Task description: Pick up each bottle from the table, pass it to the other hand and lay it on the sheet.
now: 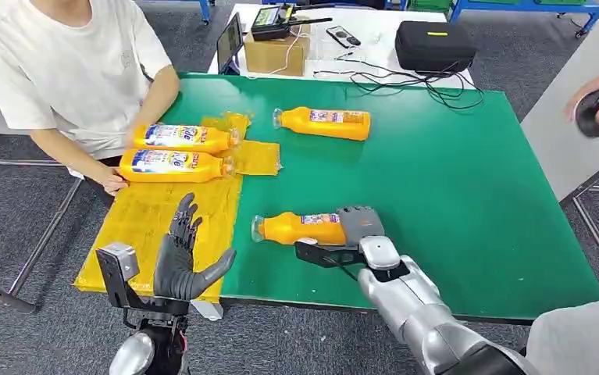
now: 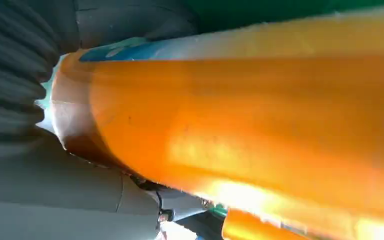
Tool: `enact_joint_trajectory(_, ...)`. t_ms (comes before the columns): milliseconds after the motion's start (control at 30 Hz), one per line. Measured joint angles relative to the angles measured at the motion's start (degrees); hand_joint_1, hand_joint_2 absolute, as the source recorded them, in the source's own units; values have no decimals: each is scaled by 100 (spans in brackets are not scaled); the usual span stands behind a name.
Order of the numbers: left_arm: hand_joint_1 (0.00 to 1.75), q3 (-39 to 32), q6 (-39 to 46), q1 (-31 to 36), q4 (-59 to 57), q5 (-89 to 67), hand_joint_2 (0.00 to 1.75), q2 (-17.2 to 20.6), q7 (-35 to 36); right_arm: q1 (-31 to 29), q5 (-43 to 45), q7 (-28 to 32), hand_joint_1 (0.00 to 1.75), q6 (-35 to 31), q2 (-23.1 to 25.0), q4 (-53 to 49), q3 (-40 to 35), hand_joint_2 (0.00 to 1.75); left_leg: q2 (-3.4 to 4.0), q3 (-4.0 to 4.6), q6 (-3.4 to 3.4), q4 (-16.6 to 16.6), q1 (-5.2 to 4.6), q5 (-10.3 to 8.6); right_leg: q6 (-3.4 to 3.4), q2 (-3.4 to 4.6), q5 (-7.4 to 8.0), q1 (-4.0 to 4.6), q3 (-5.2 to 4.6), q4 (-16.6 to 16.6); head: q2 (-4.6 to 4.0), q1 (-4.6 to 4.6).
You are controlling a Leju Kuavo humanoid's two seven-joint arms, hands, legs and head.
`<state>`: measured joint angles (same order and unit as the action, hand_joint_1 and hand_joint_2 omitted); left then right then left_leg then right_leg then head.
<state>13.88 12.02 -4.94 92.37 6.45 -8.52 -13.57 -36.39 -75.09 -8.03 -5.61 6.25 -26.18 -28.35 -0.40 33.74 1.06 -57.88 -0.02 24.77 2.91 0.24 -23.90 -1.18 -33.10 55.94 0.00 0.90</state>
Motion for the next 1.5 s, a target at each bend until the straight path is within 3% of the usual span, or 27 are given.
enact_joint_trajectory(100, 0, 7, -2, -24, 0, 0, 175, 11, 0, 39, 560, 606, 175, -167, -33, -9, 64, 175, 11, -8, -1, 0, 0, 3, -1, 1, 1, 0, 4, -1, 0, 0)
enact_joint_trajectory(167, 0, 13, 45, -39, 0, 28, 175, 13, -35, 136, 1454, 1387, 175, -395, -66, -91, 294, 175, 14, -16, -3, 0, 0, 9, -3, 4, 3, 1, 14, -1, 0, -4)
enact_joint_trajectory(200, 0, 17, 127, -53, 0, 72, 175, 13, -44, 255, 1850, 1710, 175, -541, -61, -182, 409, 175, 16, -14, -4, 0, 0, 9, -2, 9, 8, 1, 65, 0, 0, 0)
enact_joint_trajectory(300, 0, 17, 683, -140, -17, 408, 175, -13, 15, 900, 3297, 2601, 175, -1034, 28, -846, 806, 175, 18, -6, -4, 0, 2, 4, 1, 11, 12, 4, 57, 2, 0, 0)
enact_joint_trajectory(533, 0, 300, 1358, -399, -448, 1452, 175, -70, -88, 2276, 5007, 3400, 175, -2114, 113, -2775, 1233, 175, -2, 70, -3, 0, 10, 0, 1, -6, 7, 11, -2, 5, 0, 0)
enact_joint_trajectory(733, 0, 944, 1288, -433, -730, 1825, 175, 13, -243, 2796, 5413, 3938, 175, -2807, 79, -3858, 1465, 175, -5, 99, -1, -1, 0, 2, 3, -7, 6, -1, -32, 1, 0, 0)
enact_joint_trajectory(900, 0, 1338, 1189, -341, -863, 1891, 175, 103, -271, 2906, 5515, 3920, 175, -2704, 30, -4122, 1580, 175, -4, 102, -1, -1, 0, 2, 3, -6, 7, 0, -35, 2, 0, 4)
enact_joint_trajectory(1000, 0, 1530, 913, -312, -861, 1897, 175, 260, -315, 2869, 5231, 3596, 175, -2074, -2, -4094, 1514, 175, -2, 102, -1, -1, 5, 2, 2, -6, 7, 5, -34, 4, 0, 0)
enact_joint_trajectory(1067, 0, 1657, 728, -294, -828, 1709, 175, 361, -323, 2763, 4822, 3443, 175, -1628, -11, -3914, 1285, 175, 9, 102, -2, -1, 10, 2, 1, -4, 8, 11, -36, 5, 0, 0)
enact_joint_trajectory(1233, 0, 1836, 719, -241, -706, 1550, 175, 411, -302, 2607, 4062, 3277, 175, -1401, 171, -3407, 307, 175, 2, 107, -4, -1, 17, 0, -1, -6, 5, 18, -39, 6, 0, 2)
enact_joint_trajectory(1500, 0, 1888, 946, -163, -677, 1569, 175, 431, -341, 2558, 4366, 3334, 175, -1378, 225, -2734, -770, 175, -4, 119, -3, -1, 13, 0, -2, -9, 4, 13, -46, 4, 0, 0)
